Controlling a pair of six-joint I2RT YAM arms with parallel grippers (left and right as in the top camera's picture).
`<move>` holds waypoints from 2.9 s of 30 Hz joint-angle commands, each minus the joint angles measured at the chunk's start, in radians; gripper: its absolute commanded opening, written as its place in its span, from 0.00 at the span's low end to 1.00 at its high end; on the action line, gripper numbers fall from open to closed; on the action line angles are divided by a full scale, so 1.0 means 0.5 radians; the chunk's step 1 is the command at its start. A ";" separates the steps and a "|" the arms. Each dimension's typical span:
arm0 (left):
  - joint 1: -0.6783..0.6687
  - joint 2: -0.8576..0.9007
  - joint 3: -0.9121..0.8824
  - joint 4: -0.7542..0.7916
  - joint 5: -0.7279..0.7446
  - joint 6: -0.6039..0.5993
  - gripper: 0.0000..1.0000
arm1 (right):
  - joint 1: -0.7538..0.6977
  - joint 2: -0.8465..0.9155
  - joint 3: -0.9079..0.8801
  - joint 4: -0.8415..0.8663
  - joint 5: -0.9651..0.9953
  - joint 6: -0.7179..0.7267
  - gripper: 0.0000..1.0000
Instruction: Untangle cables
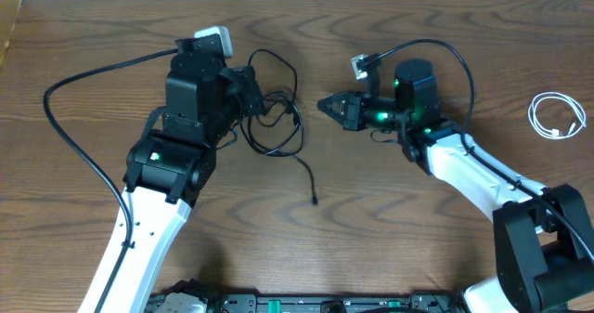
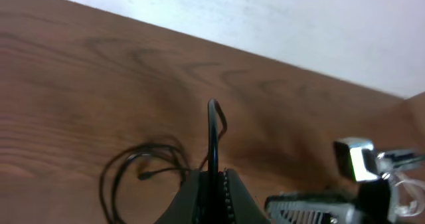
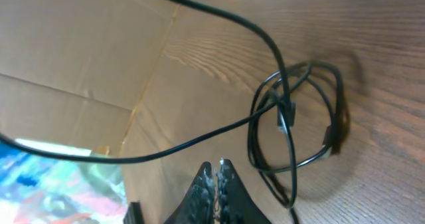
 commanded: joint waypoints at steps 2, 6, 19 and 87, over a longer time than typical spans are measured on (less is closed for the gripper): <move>0.009 -0.019 0.045 -0.027 -0.071 0.203 0.07 | 0.069 -0.015 0.011 -0.085 0.368 -0.051 0.18; 0.009 -0.040 0.047 0.058 -0.069 0.129 0.07 | 0.137 -0.014 0.011 -0.201 0.533 -0.220 0.34; 0.071 -0.309 0.047 0.435 -0.069 0.027 0.08 | 0.331 -0.014 0.011 -0.134 0.858 -0.349 0.58; 0.117 0.153 0.045 0.010 -0.235 -0.235 0.88 | 0.097 -0.494 0.829 -1.443 0.398 -0.822 0.01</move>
